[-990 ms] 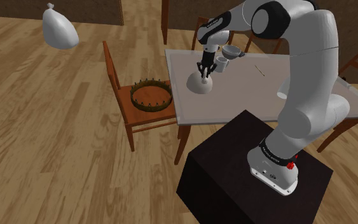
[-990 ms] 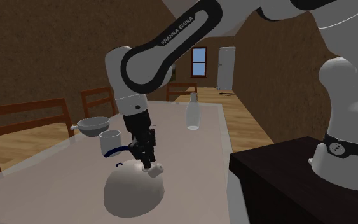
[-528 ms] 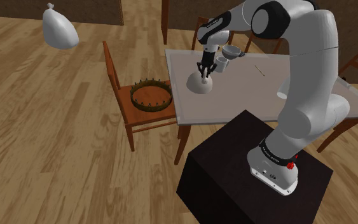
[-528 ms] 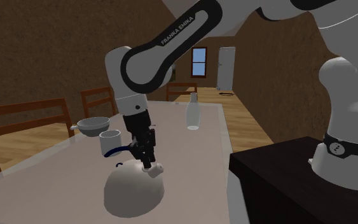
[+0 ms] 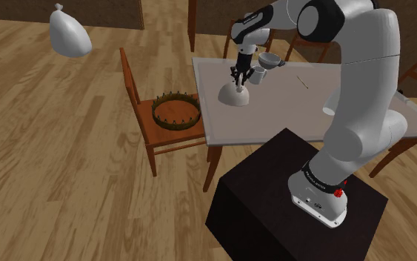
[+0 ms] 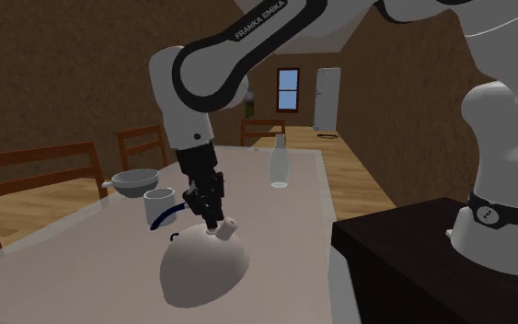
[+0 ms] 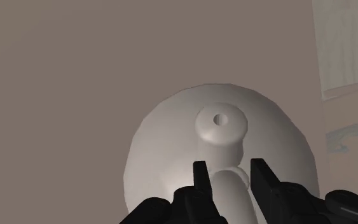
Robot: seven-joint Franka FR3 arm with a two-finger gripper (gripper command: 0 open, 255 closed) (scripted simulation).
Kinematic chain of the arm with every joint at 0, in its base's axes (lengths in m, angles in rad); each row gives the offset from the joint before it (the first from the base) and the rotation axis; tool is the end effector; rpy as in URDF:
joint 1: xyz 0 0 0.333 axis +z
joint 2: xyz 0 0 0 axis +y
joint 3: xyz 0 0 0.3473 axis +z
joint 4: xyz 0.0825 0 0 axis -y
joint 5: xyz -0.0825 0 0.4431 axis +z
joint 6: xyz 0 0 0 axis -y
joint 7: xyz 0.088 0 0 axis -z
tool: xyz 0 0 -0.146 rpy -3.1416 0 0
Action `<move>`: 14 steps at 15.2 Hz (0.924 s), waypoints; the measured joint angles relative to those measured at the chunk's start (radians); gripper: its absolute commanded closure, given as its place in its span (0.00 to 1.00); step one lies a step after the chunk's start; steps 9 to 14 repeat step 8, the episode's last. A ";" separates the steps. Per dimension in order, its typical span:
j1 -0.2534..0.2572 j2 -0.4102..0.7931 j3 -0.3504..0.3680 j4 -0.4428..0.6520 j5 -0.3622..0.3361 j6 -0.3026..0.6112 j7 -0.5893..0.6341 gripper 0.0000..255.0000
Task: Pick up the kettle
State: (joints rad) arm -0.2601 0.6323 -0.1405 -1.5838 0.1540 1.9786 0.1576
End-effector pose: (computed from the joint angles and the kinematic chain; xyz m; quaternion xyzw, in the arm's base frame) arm 0.6794 -0.2614 0.2048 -0.9460 0.3022 0.1107 0.0377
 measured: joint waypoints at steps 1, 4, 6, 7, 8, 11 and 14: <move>0.000 -0.009 -0.001 0.000 -0.001 -0.009 0.000 1.00; 0.002 -0.028 -0.003 0.010 -0.005 -0.038 0.005 1.00; 0.001 -0.044 -0.005 0.012 -0.007 -0.056 0.004 1.00; 0.001 -0.050 -0.006 0.018 -0.009 -0.068 0.006 1.00; 0.001 -0.054 -0.006 0.020 -0.009 -0.073 0.007 1.00; 0.001 -0.054 -0.006 0.020 -0.009 -0.073 0.007 1.00; 0.001 -0.054 -0.006 0.020 -0.009 -0.073 0.007 1.00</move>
